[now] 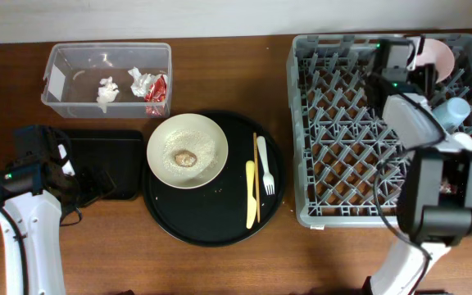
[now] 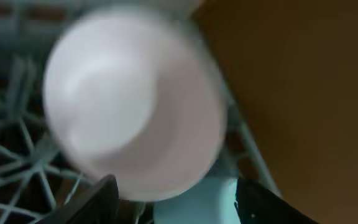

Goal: Sort waste into correct bins and load items into the dishwasher rack
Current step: 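Place the pink bowl in the rack's back right corner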

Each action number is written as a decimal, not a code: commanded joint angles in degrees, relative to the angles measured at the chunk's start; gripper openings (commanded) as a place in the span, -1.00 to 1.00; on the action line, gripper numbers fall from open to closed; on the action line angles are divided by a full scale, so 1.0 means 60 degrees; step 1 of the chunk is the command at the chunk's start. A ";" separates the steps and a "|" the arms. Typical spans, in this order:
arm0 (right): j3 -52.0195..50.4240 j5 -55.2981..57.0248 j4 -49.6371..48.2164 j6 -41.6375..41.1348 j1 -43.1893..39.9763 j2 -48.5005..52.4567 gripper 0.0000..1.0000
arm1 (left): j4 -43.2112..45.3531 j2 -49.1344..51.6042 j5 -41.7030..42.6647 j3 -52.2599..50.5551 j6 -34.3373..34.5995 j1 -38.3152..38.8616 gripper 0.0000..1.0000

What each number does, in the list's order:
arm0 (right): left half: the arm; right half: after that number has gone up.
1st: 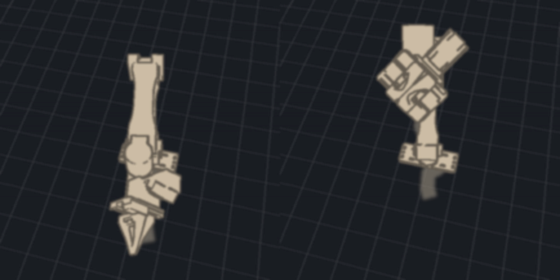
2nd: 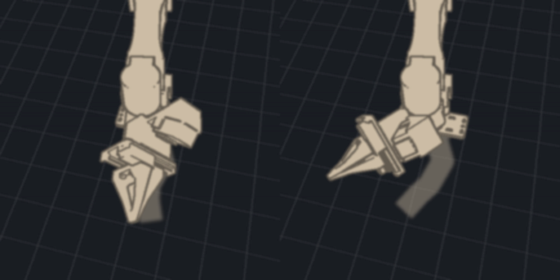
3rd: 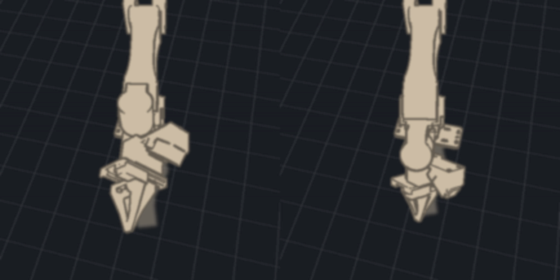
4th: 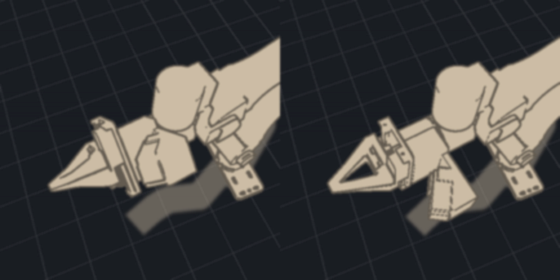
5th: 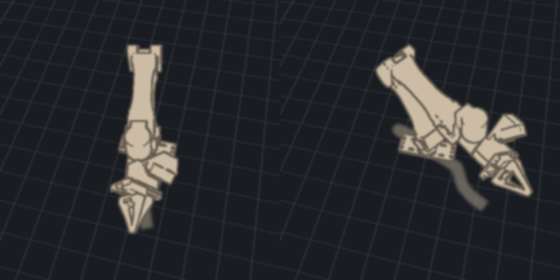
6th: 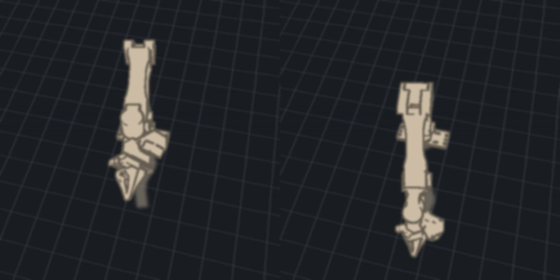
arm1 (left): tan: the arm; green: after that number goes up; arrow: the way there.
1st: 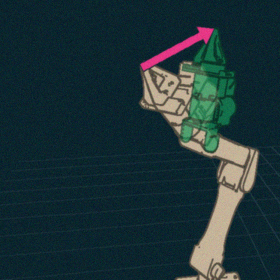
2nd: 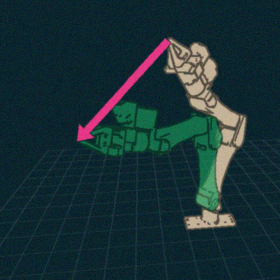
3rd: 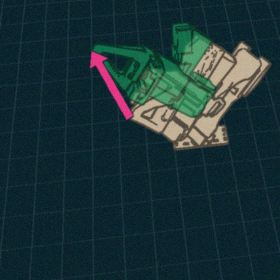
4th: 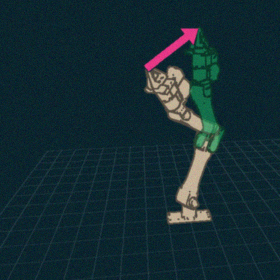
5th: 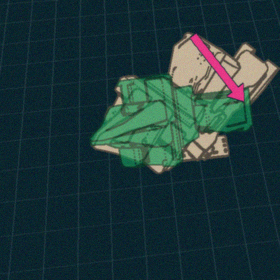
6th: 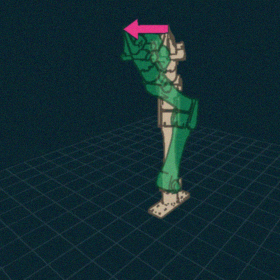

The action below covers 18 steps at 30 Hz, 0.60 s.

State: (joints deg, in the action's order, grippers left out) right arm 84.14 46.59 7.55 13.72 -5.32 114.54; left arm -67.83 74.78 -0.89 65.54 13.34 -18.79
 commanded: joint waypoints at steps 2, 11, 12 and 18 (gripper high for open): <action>0.0036 -0.1953 -0.0237 -0.0120 -0.0852 -0.1708 0.30 | 0.0033 -0.0091 0.0011 0.0036 0.0127 -0.0022 0.99; 0.0033 -0.6145 0.0565 -0.3206 -0.2707 -0.1377 0.15 | 0.0197 -0.0091 0.0331 0.0036 0.0124 -0.0022 0.99; 0.0033 -0.6145 0.0572 -0.3566 -0.2765 -0.1253 0.15 | 0.0197 -0.0091 0.0335 0.0036 0.0127 -0.0022 0.99; 0.0033 -0.6145 0.0419 -0.4881 -0.3136 -0.0386 0.16 | 0.0193 -0.0091 0.0339 0.0036 0.0127 -0.0022 0.99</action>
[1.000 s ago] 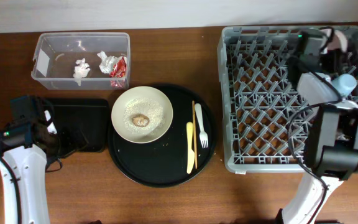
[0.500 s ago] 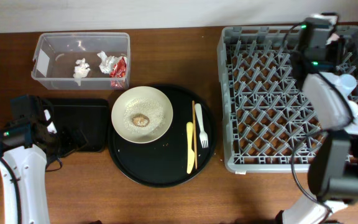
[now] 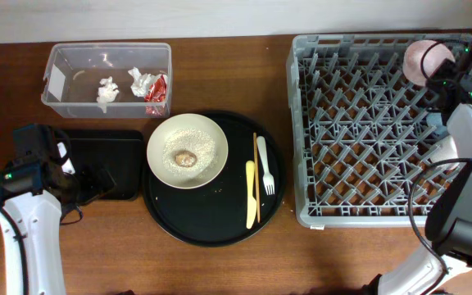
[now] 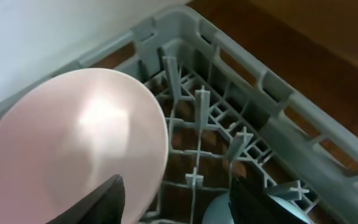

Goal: Sort waste into correct bins and load items into the dishwasher rack

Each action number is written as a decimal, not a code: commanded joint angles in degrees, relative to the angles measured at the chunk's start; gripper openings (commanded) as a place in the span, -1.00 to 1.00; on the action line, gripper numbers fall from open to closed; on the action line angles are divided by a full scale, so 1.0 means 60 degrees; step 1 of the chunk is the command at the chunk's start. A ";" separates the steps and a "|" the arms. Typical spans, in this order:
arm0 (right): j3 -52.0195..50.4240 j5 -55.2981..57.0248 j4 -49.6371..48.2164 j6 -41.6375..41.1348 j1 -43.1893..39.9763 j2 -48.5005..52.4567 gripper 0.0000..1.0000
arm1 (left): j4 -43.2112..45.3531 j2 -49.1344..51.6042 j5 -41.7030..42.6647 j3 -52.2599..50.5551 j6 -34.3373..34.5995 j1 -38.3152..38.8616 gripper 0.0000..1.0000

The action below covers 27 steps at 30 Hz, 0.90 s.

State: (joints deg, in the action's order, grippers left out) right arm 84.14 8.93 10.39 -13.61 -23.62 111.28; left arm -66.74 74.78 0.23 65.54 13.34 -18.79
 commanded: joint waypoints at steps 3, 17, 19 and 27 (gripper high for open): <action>0.0033 -0.0229 -0.0171 -0.0572 -0.0087 0.0590 -0.14 | 0.0000 -0.0091 0.0182 0.0036 0.0127 -0.0022 0.99; 0.0550 0.1155 0.0747 0.2065 -0.0069 -0.0958 -0.92 | 0.0051 -0.0091 0.0186 0.0036 0.0127 -0.0022 0.99; 0.0557 0.0579 0.1188 0.1902 -0.0069 -0.0958 -0.40 | 0.0040 -0.0091 0.0186 0.0036 0.0127 -0.0022 0.99; 0.6910 -0.1679 0.7198 0.0339 -0.0441 0.1020 -0.02 | 0.0018 -0.0091 0.0259 0.0036 0.0124 -0.0022 0.99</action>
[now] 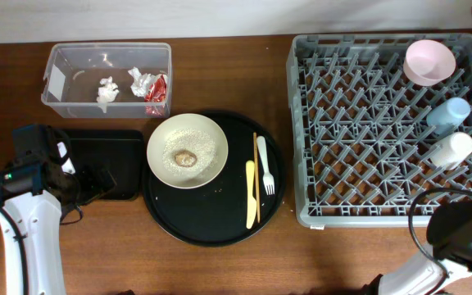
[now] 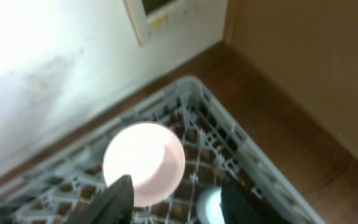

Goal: Sort waste into correct bins and load items into the dishwasher rack

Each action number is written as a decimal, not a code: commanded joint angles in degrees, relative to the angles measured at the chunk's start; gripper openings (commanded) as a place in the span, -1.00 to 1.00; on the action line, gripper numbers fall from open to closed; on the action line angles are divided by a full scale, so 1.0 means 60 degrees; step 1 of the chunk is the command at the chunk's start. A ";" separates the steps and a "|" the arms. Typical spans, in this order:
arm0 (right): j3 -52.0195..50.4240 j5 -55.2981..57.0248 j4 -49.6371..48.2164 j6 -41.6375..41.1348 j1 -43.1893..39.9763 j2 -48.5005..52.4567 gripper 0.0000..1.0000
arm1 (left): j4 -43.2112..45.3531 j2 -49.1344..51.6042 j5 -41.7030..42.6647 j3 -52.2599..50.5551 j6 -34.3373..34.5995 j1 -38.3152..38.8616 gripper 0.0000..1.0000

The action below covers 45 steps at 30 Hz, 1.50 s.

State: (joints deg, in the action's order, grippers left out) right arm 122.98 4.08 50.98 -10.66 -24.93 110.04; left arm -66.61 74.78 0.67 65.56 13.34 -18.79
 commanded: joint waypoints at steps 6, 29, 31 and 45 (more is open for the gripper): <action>0.0433 -0.1326 0.0863 -0.0568 -0.0412 0.3257 -0.13 | -0.0007 -0.0091 0.0295 0.0033 0.0124 -0.0022 0.99; 0.1566 0.5679 0.0350 0.0652 0.0124 0.2656 -0.92 | -0.0007 -0.0091 0.0353 0.0033 0.0124 -0.0022 0.99; 0.1534 0.8069 0.0386 0.0441 0.0867 0.2656 -0.92 | -0.0011 -0.0091 0.0353 0.0033 0.0120 -0.0022 0.99; -0.2885 1.1129 -0.4233 0.2503 0.2473 0.2794 -0.92 | 0.0004 -0.0091 0.0357 0.0033 0.0124 -0.0022 0.99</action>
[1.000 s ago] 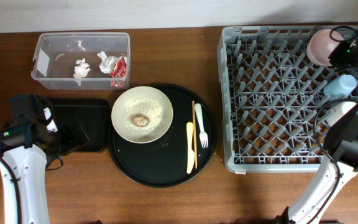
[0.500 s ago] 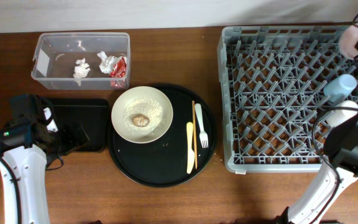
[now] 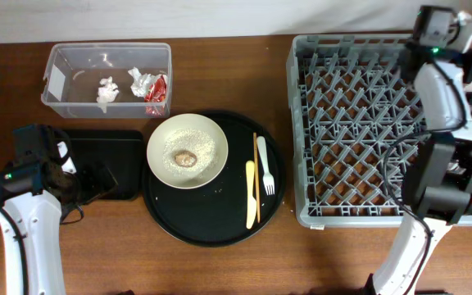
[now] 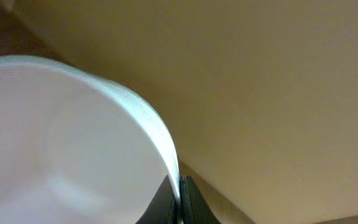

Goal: Sort waste into correct bins and load items into the dishwasher rack

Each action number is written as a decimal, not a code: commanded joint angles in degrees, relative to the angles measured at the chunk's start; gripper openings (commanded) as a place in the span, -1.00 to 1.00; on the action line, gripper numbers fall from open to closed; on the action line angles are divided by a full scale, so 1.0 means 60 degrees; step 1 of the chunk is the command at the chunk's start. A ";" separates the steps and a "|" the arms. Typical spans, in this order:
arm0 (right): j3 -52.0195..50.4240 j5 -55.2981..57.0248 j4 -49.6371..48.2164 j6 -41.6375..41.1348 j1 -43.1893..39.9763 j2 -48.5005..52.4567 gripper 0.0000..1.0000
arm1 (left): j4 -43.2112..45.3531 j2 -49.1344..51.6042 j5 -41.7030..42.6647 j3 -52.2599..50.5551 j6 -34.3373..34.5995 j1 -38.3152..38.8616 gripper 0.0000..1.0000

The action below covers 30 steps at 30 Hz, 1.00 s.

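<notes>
My right gripper is shut on the rim of the pink bowl, which fills the right wrist view. Overhead, the right arm reaches along the right side of the grey dishwasher rack, and only an edge of the pink bowl shows at the frame's right border. A cream plate with a brown food lump sits on the round black tray, beside a yellow knife and a white fork. My left gripper rests over the black rectangular tray; its jaws are unclear.
A clear bin at the back left holds crumpled paper and a red wrapper. A thin orange stick lies between knife and fork. My right arm covers the rack's right side.
The pink bowl stood in the rack's far right corner with my right gripper open high above it. Now the gripper is shut on the bowl's rim, and the arm hides both cups.
My right gripper was open close over the pink bowl in the rack, then open beside it at the far right corner. Then it was high above, with the bowl and two cups in the rack. Now it grips the bowl's rim. The left arm stayed still.
</notes>
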State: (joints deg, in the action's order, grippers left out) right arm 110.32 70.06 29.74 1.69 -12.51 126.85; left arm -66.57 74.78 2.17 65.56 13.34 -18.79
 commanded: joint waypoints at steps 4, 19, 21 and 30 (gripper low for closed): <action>-0.1610 -0.0477 -0.1275 0.0433 0.0801 0.0011 -0.91 | 0.0000 -0.0091 0.0106 0.0033 0.0124 -0.0022 0.99; -0.1610 -0.1013 -0.5016 0.4940 0.0324 0.0627 -0.91 | 0.0029 -0.0091 0.0211 0.0033 0.0127 -0.0022 0.99; -0.1625 -0.1122 -0.4670 0.4856 0.0448 0.0630 -0.91 | 0.0076 -0.0091 0.0251 0.0033 0.0127 -0.0022 0.99; -0.1679 -0.1249 -0.2714 0.2426 0.1406 0.0634 0.06 | 0.0120 -0.0091 0.0251 0.0036 0.0127 -0.0022 0.99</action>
State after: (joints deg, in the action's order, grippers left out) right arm 100.71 64.05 10.02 24.56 -5.19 128.92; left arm -66.11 74.78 3.03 65.56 13.34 -18.79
